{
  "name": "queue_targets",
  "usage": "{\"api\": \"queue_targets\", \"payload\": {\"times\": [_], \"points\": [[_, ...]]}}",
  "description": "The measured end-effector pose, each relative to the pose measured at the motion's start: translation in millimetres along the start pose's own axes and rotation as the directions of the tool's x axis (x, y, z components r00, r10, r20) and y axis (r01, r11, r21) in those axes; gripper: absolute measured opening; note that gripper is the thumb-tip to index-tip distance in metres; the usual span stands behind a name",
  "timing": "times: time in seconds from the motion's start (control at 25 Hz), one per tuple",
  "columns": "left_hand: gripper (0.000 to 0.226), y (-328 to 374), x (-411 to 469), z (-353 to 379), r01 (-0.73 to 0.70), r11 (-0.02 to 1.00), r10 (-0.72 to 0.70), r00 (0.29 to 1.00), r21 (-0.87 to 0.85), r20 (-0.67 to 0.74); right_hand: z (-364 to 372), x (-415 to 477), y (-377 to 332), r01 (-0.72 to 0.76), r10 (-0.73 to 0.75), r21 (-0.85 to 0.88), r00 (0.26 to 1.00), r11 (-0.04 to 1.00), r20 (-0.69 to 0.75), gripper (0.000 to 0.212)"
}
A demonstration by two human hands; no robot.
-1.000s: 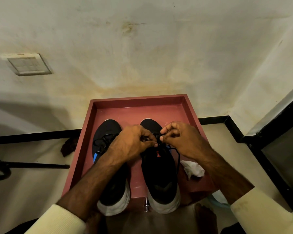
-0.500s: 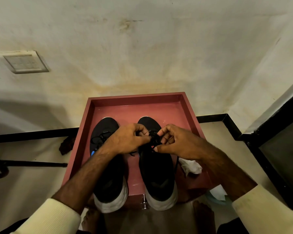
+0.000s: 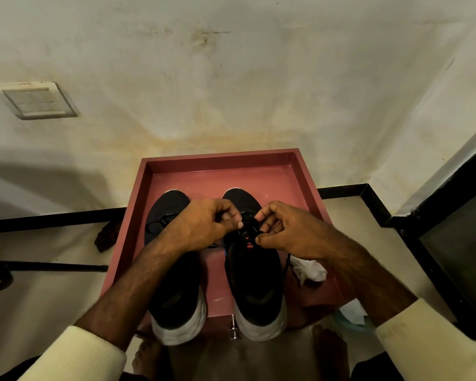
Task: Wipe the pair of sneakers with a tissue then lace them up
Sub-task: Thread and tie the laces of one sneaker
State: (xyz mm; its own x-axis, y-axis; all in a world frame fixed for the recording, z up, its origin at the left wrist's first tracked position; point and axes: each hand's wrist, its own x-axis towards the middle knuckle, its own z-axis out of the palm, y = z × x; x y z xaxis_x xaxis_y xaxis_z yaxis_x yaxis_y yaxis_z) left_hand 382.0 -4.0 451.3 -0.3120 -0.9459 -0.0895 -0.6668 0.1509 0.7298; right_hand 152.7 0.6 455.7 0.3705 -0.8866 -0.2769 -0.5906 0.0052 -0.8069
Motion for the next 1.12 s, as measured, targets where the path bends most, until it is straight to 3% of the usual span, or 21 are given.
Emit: {"api": "queue_targets", "payload": {"times": [0.2, 0.32, 0.44, 0.56, 0.8, 0.96, 1.04, 1.12], "points": [[0.017, -3.4, -6.4, -19.8, 0.095, 0.995, -0.092, 0.966, 0.002, 0.240, 1.0, 0.8, 0.0, 0.017, -0.017, -0.029, 1.000, 0.999, 0.012, 0.041], [0.026, -10.8, -9.4, -27.5, 0.091, 0.996, -0.087, 0.951, 0.000, 0.296, 0.9, 0.4, 0.6, 0.026, -0.025, -0.053, 1.000, 0.998, 0.014, 0.039], [0.020, -9.2, -10.1, -23.9, 0.068, 0.998, -0.070, 0.964, 0.016, 0.256, 4.6, 2.5, 0.0, 0.064, -0.073, -0.104, 0.993, 0.993, -0.089, 0.021], [0.017, -7.2, -9.1, -18.8, 0.027, 1.000, -0.028, 0.991, 0.011, 0.129, 13.1, 8.6, -1.2, 0.075, -0.101, -0.138, 0.977, 0.988, -0.188, 0.018], [0.008, -8.2, -10.8, -18.4, 0.029, 0.993, -0.034, 0.998, 0.113, 0.044, 15.5, 14.7, 2.7, 0.055, -0.094, -0.197, 0.976, 0.979, -0.194, 0.008], [0.020, -2.8, -11.9, -8.5, 0.071, 0.986, -0.059, 0.995, 0.152, -0.084, 16.1, 14.5, 2.1, 0.045, -0.088, -0.212, 0.977, 0.976, -0.195, 0.007], [0.019, 1.5, -13.1, -7.1, 0.076, 0.988, -0.068, 0.995, 0.137, -0.067, 16.0, 14.4, 2.5, 0.046, -0.087, -0.208, 0.977, 0.977, -0.193, 0.008], [0.007, 3.5, -16.6, -11.9, 0.072, 0.995, -0.076, 0.995, 0.062, 0.061, 15.9, 13.8, 2.4, 0.048, -0.087, -0.197, 0.977, 0.979, -0.194, 0.008]]}}
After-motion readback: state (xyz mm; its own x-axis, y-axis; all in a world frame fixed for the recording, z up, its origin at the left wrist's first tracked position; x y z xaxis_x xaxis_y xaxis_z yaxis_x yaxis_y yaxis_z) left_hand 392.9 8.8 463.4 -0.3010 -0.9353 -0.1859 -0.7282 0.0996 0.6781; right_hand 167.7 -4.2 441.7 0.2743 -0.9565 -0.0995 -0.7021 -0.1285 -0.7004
